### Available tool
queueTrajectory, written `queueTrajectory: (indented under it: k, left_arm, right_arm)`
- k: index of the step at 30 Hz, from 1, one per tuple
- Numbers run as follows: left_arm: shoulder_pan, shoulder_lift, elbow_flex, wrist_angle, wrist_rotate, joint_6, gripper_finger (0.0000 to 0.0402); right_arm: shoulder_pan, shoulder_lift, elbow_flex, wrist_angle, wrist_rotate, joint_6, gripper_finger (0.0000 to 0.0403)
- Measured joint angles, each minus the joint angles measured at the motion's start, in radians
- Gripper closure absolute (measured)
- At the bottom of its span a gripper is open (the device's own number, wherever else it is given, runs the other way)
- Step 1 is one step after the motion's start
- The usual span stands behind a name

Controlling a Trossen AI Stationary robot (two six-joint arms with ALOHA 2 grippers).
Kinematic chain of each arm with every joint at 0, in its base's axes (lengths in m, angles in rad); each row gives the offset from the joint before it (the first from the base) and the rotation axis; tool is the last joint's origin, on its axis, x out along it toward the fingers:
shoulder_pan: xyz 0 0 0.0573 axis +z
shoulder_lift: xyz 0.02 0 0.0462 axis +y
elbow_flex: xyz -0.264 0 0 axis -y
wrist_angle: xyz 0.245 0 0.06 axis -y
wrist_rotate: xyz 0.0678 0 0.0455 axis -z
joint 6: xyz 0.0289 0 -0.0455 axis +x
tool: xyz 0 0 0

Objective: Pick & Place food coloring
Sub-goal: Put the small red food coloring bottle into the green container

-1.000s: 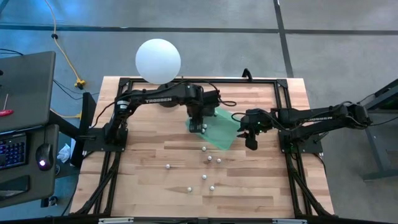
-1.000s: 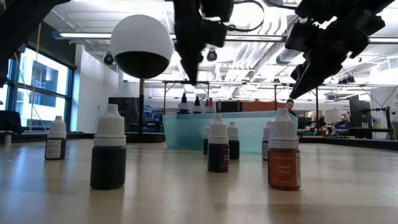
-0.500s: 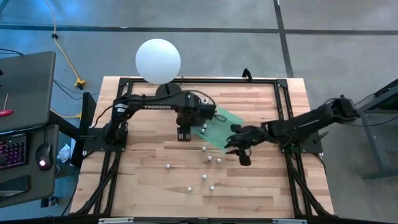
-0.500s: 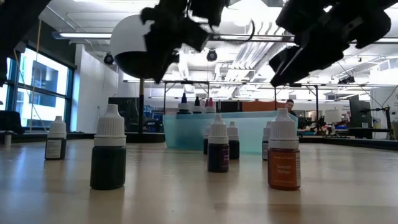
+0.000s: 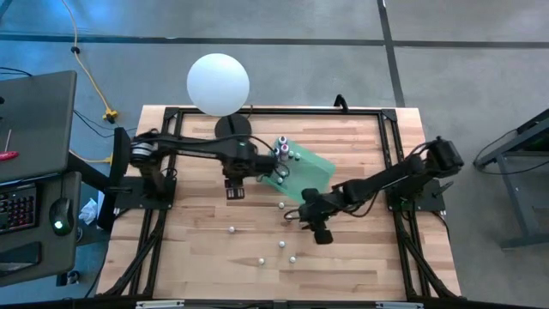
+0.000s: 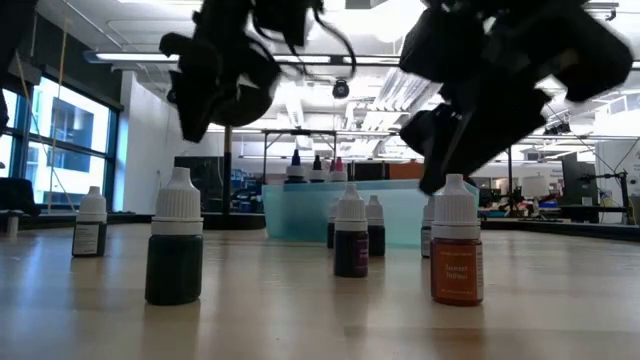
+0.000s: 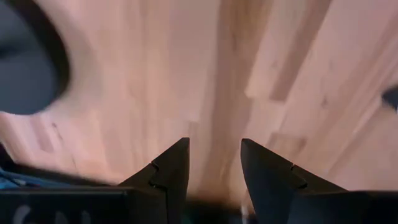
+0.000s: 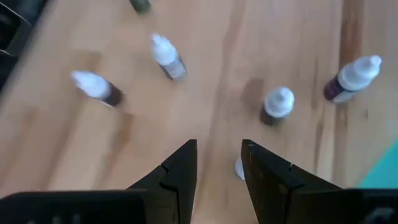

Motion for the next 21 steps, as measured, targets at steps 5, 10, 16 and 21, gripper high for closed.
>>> queueTrajectory:
  k: [5,10,16,21]
  left_arm:
    - [0.0,-0.2,-0.138,0.25,-0.009,-0.004,0.0261]
    - [0.001,-0.367,-0.365,0.591,-0.015,-0.004,0.0261]
    - [0.0,-0.417,-0.62,0.96,0.077,-0.008,0.0261]
    - [-0.007,-0.401,-0.729,1.157,0.226,-0.022,0.0261]
  right_arm:
    - [0.001,0.071,0.039,-0.034,0.07,0.012,0.0284]
    - [-0.007,0.089,0.044,-0.039,0.08,0.017,0.0284]
    - [-0.007,0.082,0.043,-0.058,0.07,0.011,0.0284]
    - [-0.007,0.037,0.041,-0.158,0.069,0.019,0.0284]
